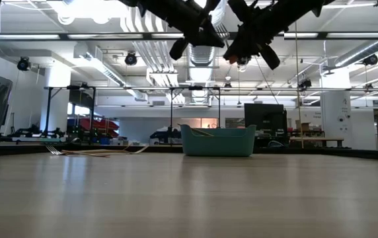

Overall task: Sort silverware by color (type)
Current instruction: Put the orange fork into the white bin

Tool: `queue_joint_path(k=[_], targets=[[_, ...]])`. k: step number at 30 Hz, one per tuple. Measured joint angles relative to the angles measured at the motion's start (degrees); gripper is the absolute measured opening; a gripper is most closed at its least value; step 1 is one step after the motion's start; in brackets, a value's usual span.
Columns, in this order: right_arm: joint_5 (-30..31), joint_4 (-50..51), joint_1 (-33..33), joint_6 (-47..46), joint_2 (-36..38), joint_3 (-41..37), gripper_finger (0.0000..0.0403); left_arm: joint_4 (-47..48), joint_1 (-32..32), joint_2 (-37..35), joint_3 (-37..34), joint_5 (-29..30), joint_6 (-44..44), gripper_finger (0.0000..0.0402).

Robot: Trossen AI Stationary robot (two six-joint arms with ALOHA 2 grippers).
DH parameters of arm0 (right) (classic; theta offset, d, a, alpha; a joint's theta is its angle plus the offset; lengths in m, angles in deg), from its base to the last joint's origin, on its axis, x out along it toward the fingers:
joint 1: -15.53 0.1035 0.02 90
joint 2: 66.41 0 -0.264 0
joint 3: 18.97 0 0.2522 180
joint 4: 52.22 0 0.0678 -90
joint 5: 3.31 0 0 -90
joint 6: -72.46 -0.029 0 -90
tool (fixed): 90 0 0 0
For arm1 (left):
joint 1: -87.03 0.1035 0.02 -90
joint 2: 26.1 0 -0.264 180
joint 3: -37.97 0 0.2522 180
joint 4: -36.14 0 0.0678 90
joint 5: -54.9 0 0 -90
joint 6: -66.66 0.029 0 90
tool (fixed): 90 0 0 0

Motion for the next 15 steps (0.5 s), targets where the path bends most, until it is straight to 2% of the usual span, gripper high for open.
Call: queue_joint_path(k=[4,6,9,11,13,15], targets=[[0.15,8.45,-0.2,3.39,0.26,4.01,0.0009,6.21,0.17,-0.05,0.0,-0.01,3.27,0.0004],[0.16,17.01,-0.28,5.21,0.38,7.56,0.0009,10.44,0.21,-0.19,0.0,-0.82,4.9,0.001],[-0.24,31.62,-0.26,6.77,0.39,12.98,0.0009,17.11,0.2,-0.34,0.0,-5.82,8.33,0.0022],[-4.09,40.45,0.02,6.99,0.41,16.03,0.0009,22.09,0.14,-0.35,0.0,-10.25,11.32,0.0028],[-10.91,48.74,0.51,6.86,0.49,18.41,0.0009,27.57,0.14,-0.37,0.0,-14.44,14.72,0.0031],[-15.51,55.11,2.44,4.96,0.63,19.7,0.0009,33.06,0.11,-0.37,0.0,-16.92,17.47,0.0031]])
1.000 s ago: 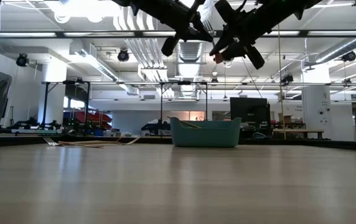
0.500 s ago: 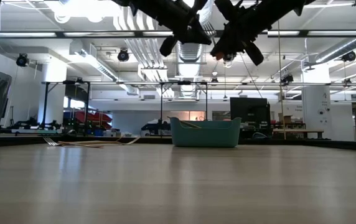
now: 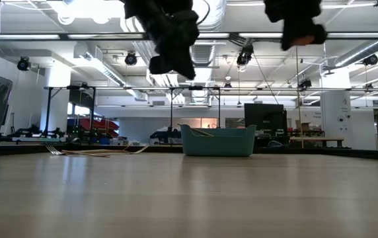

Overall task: Sort silverware by color (type)
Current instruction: Put the orange fork into the white bin

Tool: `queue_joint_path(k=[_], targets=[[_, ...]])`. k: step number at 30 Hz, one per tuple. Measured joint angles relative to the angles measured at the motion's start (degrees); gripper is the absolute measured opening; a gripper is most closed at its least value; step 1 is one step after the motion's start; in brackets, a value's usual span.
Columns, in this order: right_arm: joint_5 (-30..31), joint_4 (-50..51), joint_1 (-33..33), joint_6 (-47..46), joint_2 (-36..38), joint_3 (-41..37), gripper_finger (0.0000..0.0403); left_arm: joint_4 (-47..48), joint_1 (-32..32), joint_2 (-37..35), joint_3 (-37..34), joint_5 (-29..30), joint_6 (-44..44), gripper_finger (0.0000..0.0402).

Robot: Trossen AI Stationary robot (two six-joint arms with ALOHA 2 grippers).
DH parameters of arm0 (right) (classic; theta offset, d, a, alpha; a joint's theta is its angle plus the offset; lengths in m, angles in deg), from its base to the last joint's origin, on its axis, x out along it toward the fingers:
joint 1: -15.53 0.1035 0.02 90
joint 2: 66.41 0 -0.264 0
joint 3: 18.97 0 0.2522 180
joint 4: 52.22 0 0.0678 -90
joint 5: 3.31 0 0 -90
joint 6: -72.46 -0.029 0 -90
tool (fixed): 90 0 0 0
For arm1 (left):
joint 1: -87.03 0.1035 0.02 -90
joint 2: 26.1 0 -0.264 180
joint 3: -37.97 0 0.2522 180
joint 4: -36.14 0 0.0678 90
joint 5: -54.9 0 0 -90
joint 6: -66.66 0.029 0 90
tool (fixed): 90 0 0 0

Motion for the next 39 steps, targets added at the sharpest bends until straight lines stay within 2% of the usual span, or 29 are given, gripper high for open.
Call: queue_joint_path(k=[3,6,12,15,20,22,26,31,39], targets=[[-3.44,5.08,5.24,-4.34,0.68,-0.21,0.0009,7.86,-0.24,-0.11,0.0,-1.47,3.7,0.0028],[-6.25,5.35,13.16,-10.04,1.53,-1.98,0.0009,13.64,-0.44,-0.22,0.0,-2.07,7.63,0.0025],[-4.95,3.71,32.52,-14.92,0.5,-4.62,0.0009,16.88,-0.5,-0.22,0.0,-2.24,13.06,0.0022],[-4.05,-0.53,41.66,-17.97,-0.64,-6.52,0.0009,16.99,-0.48,-0.22,0.0,-2.58,15.79,0.0022],[-4.03,-15.8,53.47,-21.42,-4.63,-10.35,0.0009,18.71,-0.48,-0.22,0.0,-2.64,21.13,0.0022],[-4.07,-19.9,56.05,-22.46,-7.09,-11.36,0.0009,18.75,-0.48,-0.22,0.0,-2.62,22.56,0.0022],[-5.0,-21.09,59.27,-26.71,-12.29,-12.05,0.0009,19.09,-0.46,-0.22,0.0,-2.62,24.88,0.0022],[-13.48,-20.47,61.24,-27.78,-16.98,-11.44,0.0009,19.76,-0.46,-0.22,0.0,-2.62,25.17,0.0022],[-14.7,-19.22,62.26,-27.36,-17.3,-10.47,0.0009,21.28,-0.46,-0.22,-0.02,-2.58,25.06,0.0022]])
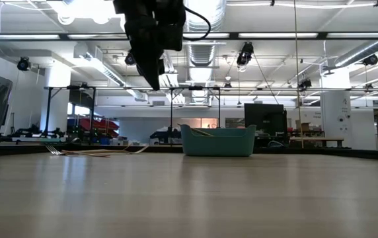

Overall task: Sort silverware by color (type)
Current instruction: Put the orange fork into the white bin

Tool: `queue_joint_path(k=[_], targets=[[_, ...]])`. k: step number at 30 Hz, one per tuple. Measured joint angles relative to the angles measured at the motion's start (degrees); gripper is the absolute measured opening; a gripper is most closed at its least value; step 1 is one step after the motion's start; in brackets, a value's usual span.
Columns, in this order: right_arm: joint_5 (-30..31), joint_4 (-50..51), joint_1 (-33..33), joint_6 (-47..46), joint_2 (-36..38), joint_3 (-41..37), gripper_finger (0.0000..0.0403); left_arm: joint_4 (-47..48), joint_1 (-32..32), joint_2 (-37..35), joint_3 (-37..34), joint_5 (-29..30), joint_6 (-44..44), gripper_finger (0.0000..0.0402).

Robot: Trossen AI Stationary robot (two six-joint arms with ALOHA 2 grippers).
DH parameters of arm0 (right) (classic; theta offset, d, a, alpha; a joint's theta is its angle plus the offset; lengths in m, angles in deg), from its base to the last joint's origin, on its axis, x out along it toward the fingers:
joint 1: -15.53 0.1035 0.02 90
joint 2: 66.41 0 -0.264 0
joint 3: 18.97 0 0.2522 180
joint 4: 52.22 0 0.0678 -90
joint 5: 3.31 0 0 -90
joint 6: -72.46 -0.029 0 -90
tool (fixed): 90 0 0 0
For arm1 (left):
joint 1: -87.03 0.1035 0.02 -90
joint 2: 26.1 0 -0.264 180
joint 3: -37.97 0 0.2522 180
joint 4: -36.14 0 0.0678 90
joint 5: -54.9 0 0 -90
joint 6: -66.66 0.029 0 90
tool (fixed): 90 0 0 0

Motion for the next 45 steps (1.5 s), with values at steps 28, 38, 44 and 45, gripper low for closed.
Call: queue_joint_path(k=[28,38,44,45], targets=[[7.46,4.15,6.21,-45.37,-0.05,-0.44,0.0013,2.49,0.22,0.0,0.0,0.09,2.65,0.0022],[8.19,4.15,6.21,-44.9,-0.07,-1.05,0.0025,5.74,0.28,0.0,0.0,0.09,3.01,0.0022],[9.45,4.15,6.21,-43.42,-0.09,-1.6,0.0091,9.8,0.28,-0.02,-0.13,0.08,4.35,0.0022],[9.52,4.15,6.21,-43.39,-0.09,-1.63,0.0105,10.27,0.28,-0.02,-0.13,0.09,4.39,0.0022]])
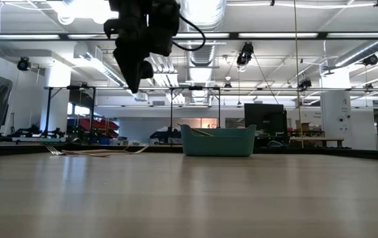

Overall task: Sort silverware by color (type)
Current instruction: Put the orange fork into the white bin

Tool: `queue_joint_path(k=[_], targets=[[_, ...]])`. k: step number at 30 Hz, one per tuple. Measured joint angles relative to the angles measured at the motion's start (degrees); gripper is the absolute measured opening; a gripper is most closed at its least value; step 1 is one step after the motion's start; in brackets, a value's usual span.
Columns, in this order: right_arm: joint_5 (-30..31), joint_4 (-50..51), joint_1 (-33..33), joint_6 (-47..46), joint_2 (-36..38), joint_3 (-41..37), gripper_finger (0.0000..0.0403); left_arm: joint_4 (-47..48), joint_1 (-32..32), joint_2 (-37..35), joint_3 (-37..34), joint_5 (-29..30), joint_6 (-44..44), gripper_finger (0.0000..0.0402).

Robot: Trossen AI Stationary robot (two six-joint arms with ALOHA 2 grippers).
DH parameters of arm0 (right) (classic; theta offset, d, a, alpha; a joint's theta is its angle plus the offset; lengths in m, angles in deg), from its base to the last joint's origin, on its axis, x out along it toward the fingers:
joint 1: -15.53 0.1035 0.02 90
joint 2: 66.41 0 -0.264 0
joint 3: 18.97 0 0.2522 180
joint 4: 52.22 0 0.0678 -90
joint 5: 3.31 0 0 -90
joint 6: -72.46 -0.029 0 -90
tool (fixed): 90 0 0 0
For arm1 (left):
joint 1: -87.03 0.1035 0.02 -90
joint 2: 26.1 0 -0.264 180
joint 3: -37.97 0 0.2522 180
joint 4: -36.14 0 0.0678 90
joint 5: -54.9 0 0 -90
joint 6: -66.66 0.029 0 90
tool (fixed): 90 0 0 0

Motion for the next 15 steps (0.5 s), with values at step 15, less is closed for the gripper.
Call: queue_joint_path(k=[15], targets=[[10.0,0.11,0.66,-9.63,0.15,-0.05,0.0151,-0.82,6.53,-6.45,-13.23,5.92,1.72,0.0022]])
